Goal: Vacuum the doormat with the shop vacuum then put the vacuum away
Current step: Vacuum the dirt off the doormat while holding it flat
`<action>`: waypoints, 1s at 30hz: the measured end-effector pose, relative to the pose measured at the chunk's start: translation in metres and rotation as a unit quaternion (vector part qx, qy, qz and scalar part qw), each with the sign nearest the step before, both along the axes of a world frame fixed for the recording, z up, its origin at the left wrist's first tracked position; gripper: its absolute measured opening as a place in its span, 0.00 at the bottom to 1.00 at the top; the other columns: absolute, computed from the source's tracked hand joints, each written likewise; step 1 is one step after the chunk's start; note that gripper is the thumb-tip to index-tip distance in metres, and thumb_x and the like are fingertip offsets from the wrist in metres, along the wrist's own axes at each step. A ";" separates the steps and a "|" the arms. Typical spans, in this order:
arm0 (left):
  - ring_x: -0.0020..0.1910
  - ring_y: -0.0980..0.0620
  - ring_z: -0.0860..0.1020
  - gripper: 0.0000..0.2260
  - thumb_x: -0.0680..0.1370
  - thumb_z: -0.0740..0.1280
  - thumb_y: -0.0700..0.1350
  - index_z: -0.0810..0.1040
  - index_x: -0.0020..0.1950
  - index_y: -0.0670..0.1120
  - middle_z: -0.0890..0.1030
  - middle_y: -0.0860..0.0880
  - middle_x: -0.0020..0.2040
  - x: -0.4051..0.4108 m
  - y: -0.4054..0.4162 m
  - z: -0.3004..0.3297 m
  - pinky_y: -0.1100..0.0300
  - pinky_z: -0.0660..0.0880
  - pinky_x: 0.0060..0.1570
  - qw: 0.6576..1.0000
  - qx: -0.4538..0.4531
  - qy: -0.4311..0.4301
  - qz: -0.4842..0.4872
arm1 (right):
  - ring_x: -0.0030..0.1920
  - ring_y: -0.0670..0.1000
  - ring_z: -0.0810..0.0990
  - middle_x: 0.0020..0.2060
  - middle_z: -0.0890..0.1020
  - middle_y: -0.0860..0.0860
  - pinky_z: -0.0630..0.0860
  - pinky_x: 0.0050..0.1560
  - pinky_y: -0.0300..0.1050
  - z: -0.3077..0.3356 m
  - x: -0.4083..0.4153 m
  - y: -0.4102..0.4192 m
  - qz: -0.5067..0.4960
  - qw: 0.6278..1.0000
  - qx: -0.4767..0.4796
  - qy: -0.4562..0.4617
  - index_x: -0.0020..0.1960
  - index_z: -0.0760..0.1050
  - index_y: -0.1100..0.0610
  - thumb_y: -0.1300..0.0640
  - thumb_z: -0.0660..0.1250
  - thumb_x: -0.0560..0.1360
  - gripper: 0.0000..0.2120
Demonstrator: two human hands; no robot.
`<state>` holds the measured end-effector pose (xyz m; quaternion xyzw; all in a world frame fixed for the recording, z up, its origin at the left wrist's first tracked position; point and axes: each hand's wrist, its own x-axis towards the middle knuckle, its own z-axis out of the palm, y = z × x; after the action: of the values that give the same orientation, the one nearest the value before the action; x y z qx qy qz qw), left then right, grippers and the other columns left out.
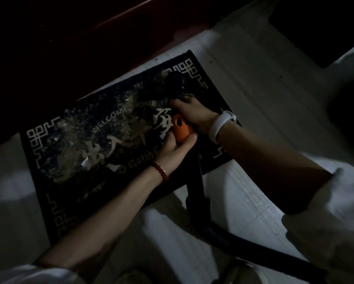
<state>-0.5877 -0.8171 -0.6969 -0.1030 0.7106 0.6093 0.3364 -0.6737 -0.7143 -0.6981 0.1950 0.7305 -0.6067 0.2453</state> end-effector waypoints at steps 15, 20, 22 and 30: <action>0.20 0.62 0.74 0.16 0.81 0.55 0.48 0.72 0.35 0.46 0.75 0.56 0.19 0.044 -0.019 -0.014 0.73 0.69 0.22 0.998 -0.034 0.041 -0.019 | 0.24 0.52 0.78 0.35 0.76 0.57 0.77 0.27 0.41 -0.015 0.042 -0.003 -0.234 0.918 -0.311 -0.072 0.49 0.69 0.63 0.53 0.62 0.78 0.12; 0.28 0.62 0.75 0.16 0.81 0.56 0.50 0.73 0.35 0.47 0.75 0.56 0.29 0.027 -0.022 -0.009 0.76 0.69 0.30 0.988 -0.088 0.101 -0.080 | 0.28 0.50 0.77 0.39 0.76 0.58 0.77 0.29 0.41 -0.012 0.046 -0.005 -0.249 0.946 -0.206 -0.022 0.50 0.69 0.63 0.58 0.65 0.76 0.09; 0.32 0.70 0.76 0.14 0.80 0.56 0.51 0.75 0.39 0.51 0.77 0.59 0.33 0.016 -0.021 -0.008 0.81 0.68 0.35 0.989 -0.080 0.099 -0.073 | 0.33 0.53 0.77 0.40 0.76 0.59 0.77 0.35 0.47 -0.008 0.033 -0.004 -0.248 0.957 -0.151 0.016 0.46 0.70 0.62 0.58 0.65 0.76 0.07; 0.67 0.51 0.69 0.23 0.80 0.54 0.55 0.71 0.68 0.43 0.74 0.47 0.65 0.009 -0.015 -0.011 0.73 0.61 0.54 0.990 -0.111 0.065 -0.064 | 0.35 0.55 0.78 0.44 0.76 0.60 0.80 0.42 0.54 -0.014 0.016 -0.006 -0.246 0.960 -0.129 -0.030 0.52 0.68 0.64 0.56 0.66 0.75 0.13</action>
<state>-0.5784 -0.8322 -0.7078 -0.0541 0.7996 0.5091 0.3139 -0.6578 -0.7205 -0.7123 0.3530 0.5680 -0.7313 0.1335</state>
